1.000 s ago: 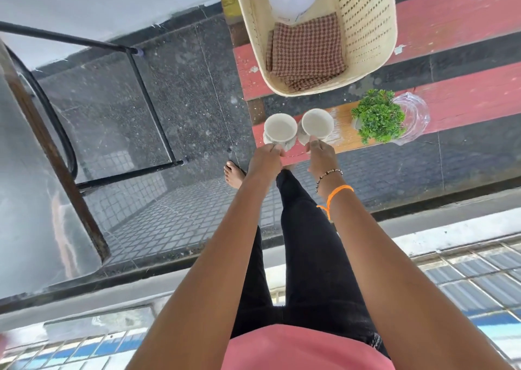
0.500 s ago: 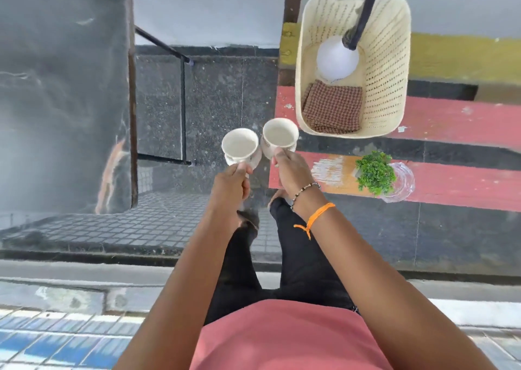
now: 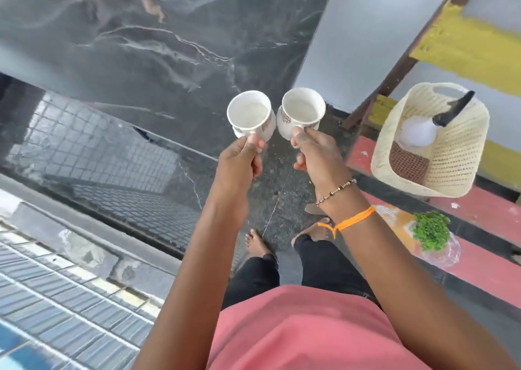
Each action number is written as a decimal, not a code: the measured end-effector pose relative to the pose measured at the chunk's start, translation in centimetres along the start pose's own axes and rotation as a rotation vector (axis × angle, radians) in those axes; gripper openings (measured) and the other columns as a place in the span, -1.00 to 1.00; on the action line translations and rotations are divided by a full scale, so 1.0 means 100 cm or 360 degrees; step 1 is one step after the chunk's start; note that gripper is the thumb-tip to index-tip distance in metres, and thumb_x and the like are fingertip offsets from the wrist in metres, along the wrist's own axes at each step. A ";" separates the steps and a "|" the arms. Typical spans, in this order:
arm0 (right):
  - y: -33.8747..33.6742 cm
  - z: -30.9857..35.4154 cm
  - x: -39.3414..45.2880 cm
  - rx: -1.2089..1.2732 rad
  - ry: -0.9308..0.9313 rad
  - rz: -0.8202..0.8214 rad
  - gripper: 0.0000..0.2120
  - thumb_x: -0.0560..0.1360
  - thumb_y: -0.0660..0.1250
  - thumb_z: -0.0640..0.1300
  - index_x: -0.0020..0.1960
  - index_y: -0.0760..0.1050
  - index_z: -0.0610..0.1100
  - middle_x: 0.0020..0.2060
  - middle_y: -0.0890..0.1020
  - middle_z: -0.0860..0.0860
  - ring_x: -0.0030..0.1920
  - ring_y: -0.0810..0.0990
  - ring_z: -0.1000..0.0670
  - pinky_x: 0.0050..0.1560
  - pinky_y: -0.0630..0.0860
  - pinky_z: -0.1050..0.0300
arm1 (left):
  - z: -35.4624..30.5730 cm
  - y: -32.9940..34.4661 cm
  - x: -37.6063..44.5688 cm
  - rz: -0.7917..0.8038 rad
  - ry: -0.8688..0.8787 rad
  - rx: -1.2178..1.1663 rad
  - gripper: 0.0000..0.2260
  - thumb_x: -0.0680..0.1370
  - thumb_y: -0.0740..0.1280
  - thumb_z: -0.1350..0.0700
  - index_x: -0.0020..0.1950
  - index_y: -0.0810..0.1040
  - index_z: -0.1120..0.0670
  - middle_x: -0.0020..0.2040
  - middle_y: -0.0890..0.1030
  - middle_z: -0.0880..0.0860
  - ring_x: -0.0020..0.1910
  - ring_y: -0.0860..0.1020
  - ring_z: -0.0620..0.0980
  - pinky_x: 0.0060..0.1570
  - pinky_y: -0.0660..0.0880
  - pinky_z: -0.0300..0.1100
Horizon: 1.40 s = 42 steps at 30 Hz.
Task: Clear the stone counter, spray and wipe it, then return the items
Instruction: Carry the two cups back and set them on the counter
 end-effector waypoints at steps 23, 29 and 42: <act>0.343 0.096 0.065 -0.0068 -0.0497 0.0565 -0.63 0.57 0.17 -0.20 -0.41 0.37 -0.05 -0.50 0.39 0.07 -0.51 0.40 0.17 -0.42 0.37 0.39 | -0.108 -0.298 0.081 -0.0573 0.0344 -0.0054 -0.70 0.63 0.11 0.10 -0.29 0.42 0.03 -0.48 0.28 -0.04 -0.48 0.23 -0.15 -0.39 0.24 -0.33; 0.417 0.137 0.139 -0.0007 -0.0383 0.0491 -0.65 0.57 0.16 -0.21 -0.39 0.38 -0.05 -0.43 0.42 0.07 -0.43 0.41 0.13 -0.23 0.50 0.21 | -0.169 -0.352 0.164 -0.0516 0.0276 0.0096 -0.70 0.62 0.12 0.12 -0.31 0.41 0.05 -0.48 0.26 -0.03 -0.52 0.22 -0.18 -0.45 0.22 -0.38; 0.525 0.202 0.281 -0.0203 -0.0371 0.0249 -0.71 0.57 0.17 -0.20 -0.32 0.44 -0.11 -0.29 0.49 0.05 -0.36 0.49 0.12 -0.06 0.52 0.04 | -0.252 -0.444 0.361 -0.0211 0.0172 0.0269 -0.69 0.62 0.12 0.14 -0.33 0.41 0.05 -0.51 0.28 -0.08 -0.52 0.23 -0.18 -0.45 0.21 -0.34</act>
Point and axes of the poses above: each hand's wrist, its own x-axis towards the middle knuckle, its own y-axis out of the palm, z = x × y, the point moved 1 cm from there along x, towards the middle knuckle
